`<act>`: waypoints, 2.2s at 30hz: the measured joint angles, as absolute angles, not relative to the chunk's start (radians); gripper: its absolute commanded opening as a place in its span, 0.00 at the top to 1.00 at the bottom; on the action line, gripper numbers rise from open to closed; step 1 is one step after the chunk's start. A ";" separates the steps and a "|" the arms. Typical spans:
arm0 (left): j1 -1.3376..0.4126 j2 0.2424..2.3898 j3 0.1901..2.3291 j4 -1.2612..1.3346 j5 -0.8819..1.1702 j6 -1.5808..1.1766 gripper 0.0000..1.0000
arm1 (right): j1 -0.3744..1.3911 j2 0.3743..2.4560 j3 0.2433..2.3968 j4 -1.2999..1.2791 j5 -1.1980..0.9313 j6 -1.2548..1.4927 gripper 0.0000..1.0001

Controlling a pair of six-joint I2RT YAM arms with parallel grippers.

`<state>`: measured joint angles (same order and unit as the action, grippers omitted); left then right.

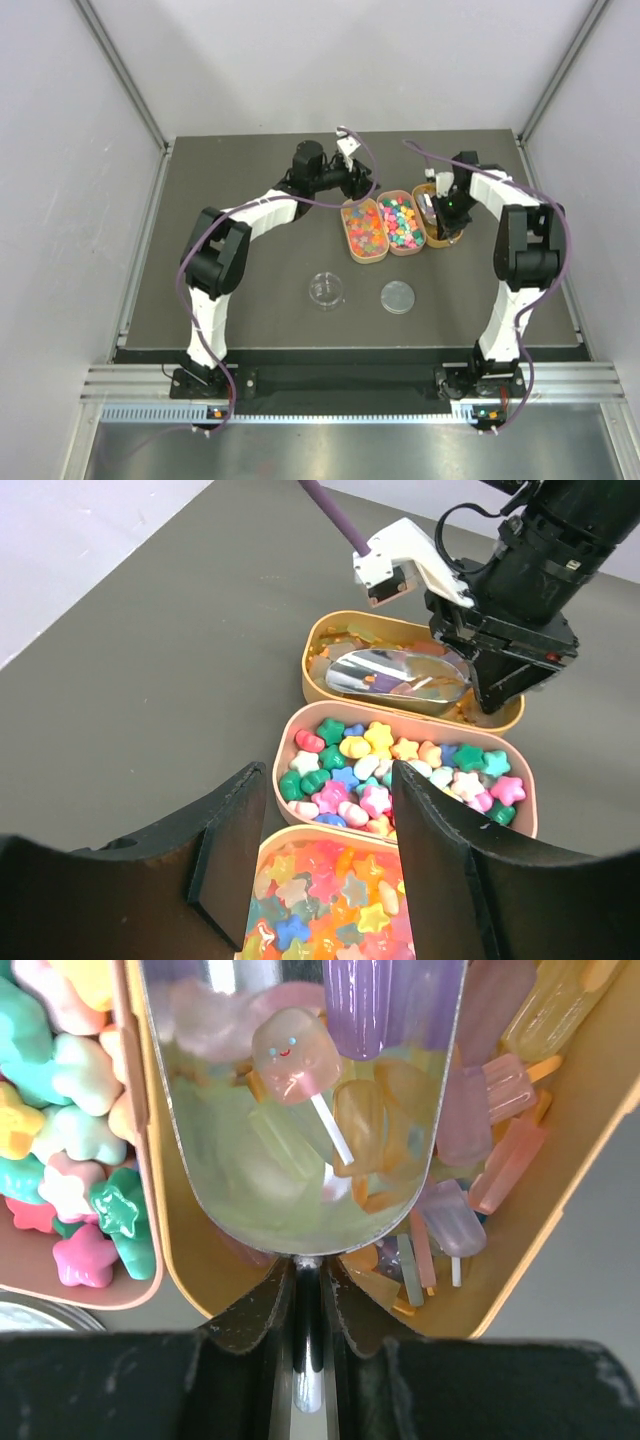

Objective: Pack the candies
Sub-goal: Scoop the fake candies from the storage box, then place the fake candies in the packing bottle.

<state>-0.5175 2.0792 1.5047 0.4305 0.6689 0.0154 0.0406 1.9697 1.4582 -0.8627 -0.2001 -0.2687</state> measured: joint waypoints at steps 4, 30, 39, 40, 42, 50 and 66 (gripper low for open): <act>-0.525 2.034 1.492 0.383 0.669 0.052 0.43 | 0.041 1.908 1.406 -0.815 -0.201 -0.278 1.00; -0.337 1.477 1.040 0.033 0.135 0.127 0.51 | 0.390 1.376 1.372 -1.234 -0.151 -0.864 1.00; -0.153 1.285 0.878 -0.009 0.032 0.028 0.50 | 0.591 1.475 1.434 -1.243 -0.117 -0.883 1.00; -0.149 1.262 0.866 -0.010 0.029 0.025 0.50 | 0.619 1.496 1.439 -1.242 -0.105 -0.885 1.00; -0.144 1.226 0.850 -0.012 0.027 0.016 0.50 | 0.669 1.539 1.449 -1.241 -0.084 -0.894 1.00; -0.097 1.123 0.794 -0.009 0.024 -0.010 0.50 | 0.767 1.651 1.463 -1.252 0.036 -0.924 1.00; -0.068 1.048 0.686 0.001 -0.002 -0.024 0.49 | 0.918 1.773 1.586 -1.316 0.211 -0.924 1.00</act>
